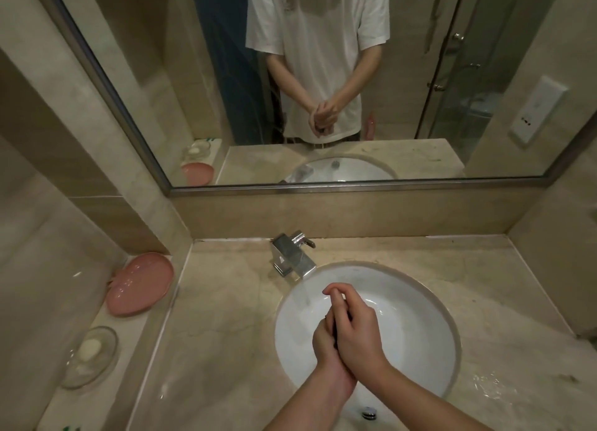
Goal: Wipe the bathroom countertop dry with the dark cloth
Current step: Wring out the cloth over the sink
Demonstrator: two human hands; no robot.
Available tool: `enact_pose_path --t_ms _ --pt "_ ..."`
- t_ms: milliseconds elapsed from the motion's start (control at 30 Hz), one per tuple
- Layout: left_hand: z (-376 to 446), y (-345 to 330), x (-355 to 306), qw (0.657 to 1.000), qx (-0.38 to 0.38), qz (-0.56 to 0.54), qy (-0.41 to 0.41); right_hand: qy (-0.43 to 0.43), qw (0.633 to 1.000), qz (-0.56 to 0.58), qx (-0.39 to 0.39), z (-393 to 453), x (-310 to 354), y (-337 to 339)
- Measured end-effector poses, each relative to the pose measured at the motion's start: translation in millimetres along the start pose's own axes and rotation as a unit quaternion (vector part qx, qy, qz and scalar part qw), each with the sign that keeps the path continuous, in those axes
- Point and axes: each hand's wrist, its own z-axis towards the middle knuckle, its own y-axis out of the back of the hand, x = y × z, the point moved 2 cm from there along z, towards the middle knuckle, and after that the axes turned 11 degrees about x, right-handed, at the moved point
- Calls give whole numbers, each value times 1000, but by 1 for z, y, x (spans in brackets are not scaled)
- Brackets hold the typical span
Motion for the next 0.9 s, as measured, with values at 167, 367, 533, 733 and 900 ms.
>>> enact_pose_path --t_ms 167,367,533,733,900 --pt "-10 4 -2 966 15 -80 246 163 966 -182 83 11 2 26" --pt "-25 -16 -43 943 104 6 317 401 832 -313 220 -3 10 19" --pt "-33 -23 -43 929 138 -124 320 388 885 -218 136 -7 31 24" --pt "-42 -39 -49 936 90 -176 292 370 895 -202 143 -20 32 25" --pt "-56 -51 -40 957 57 -204 198 277 948 -143 70 -22 27 19"
